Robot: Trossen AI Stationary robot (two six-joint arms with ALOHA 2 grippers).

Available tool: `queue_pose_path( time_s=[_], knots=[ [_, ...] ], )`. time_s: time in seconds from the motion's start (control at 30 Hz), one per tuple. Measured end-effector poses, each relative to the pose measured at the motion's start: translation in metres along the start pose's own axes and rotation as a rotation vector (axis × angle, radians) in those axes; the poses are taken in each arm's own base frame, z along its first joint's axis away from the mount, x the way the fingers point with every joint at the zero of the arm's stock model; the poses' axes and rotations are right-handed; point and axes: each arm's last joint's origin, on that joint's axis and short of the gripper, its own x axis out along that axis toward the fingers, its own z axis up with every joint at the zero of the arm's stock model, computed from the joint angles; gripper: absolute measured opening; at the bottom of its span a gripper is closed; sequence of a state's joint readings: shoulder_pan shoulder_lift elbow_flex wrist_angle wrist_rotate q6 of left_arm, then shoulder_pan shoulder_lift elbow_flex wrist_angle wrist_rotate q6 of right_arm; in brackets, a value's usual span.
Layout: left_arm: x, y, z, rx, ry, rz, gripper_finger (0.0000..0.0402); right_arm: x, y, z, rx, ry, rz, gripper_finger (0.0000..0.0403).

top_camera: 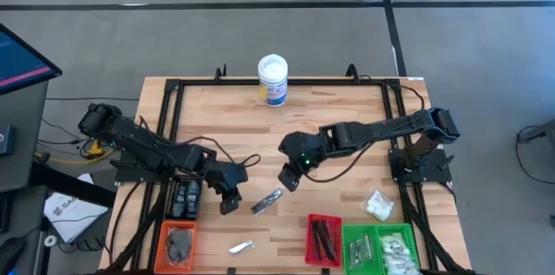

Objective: Pick & Place Travel size toiletries
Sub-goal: Put the white cotton pack into the right green bin

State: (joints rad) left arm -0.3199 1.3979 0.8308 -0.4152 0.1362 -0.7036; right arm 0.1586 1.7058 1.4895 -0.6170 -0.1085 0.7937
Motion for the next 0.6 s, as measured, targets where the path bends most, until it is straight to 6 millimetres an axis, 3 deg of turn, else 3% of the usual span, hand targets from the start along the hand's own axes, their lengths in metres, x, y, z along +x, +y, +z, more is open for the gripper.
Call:
queue_pose_path(
  time_s=[0.17,0.33,0.6],
  knots=[
    [0.010,0.005,-0.004,-0.007,-0.055,-0.061,0.0001,0.001,0.002,0.000,-0.132,-0.015,0.017,0.0070],
    [0.017,0.005,-0.004,-0.037,-0.149,-0.199,0.0001,0.008,0.001,-0.009,-0.157,0.009,0.011,0.0070],
    [0.022,0.016,-0.010,-0.059,-0.148,-0.184,0.0002,0.029,-0.001,-0.032,-0.170,-0.022,0.036,0.0061]
  ],
)
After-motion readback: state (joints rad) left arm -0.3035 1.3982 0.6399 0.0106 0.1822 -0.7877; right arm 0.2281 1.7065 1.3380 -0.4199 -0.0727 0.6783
